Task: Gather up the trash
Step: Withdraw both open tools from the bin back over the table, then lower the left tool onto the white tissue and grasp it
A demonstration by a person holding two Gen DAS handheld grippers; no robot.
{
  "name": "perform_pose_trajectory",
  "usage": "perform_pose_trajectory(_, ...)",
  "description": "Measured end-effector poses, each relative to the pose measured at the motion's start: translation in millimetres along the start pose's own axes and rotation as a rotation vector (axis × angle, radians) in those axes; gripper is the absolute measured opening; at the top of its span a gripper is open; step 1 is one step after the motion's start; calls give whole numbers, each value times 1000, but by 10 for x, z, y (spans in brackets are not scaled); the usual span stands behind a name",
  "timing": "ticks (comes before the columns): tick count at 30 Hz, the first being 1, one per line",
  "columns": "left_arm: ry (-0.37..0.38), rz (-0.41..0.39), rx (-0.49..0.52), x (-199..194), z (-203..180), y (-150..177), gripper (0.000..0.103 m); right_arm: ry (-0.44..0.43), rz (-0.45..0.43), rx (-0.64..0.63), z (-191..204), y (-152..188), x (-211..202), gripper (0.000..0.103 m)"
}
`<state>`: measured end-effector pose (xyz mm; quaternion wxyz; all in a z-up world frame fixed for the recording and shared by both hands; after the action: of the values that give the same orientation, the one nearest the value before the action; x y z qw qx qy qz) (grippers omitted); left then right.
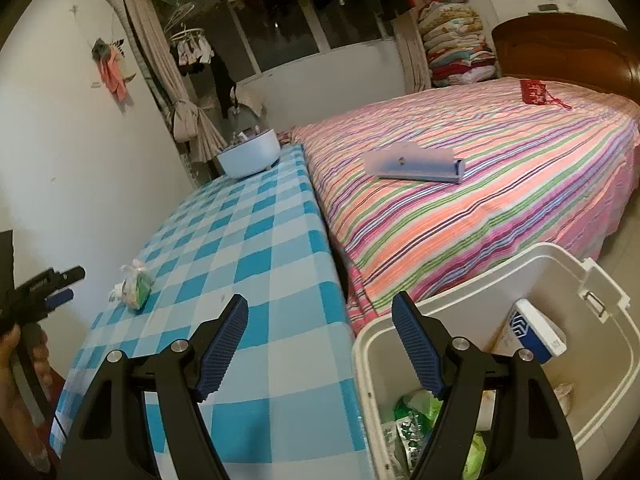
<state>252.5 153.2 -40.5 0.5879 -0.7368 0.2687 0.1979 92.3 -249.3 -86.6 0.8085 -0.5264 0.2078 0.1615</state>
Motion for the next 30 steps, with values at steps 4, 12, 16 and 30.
perform_pose_trajectory(4,-41,19,-90,178,313,-118,83,-1,15,-10,95,34,60,72)
perform_pose_trajectory(12,-67,88,-92,628,438,-214,83,-15,45,-28,192,71,180,72)
perform_pose_trajectory(16,-87,112,-114,881,522,-231,80,-17,59,-40,190,83,240,72)
perform_pose_trajectory(30,-85,221,-191,1410,706,-152,44,-42,100,-68,286,132,353,72)
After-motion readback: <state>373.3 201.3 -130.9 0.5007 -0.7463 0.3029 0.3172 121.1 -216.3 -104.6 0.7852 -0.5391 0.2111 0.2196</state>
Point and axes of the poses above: each gripper's, at about its wrist camera, not at the fingertips, and x roughly the way its jaws point, z to its left, y to its underside, the point moved 4 cm from there along x, roughly the way its jaws point, and after that the axes turned 2 degrees about y, right-handed, at the moved point
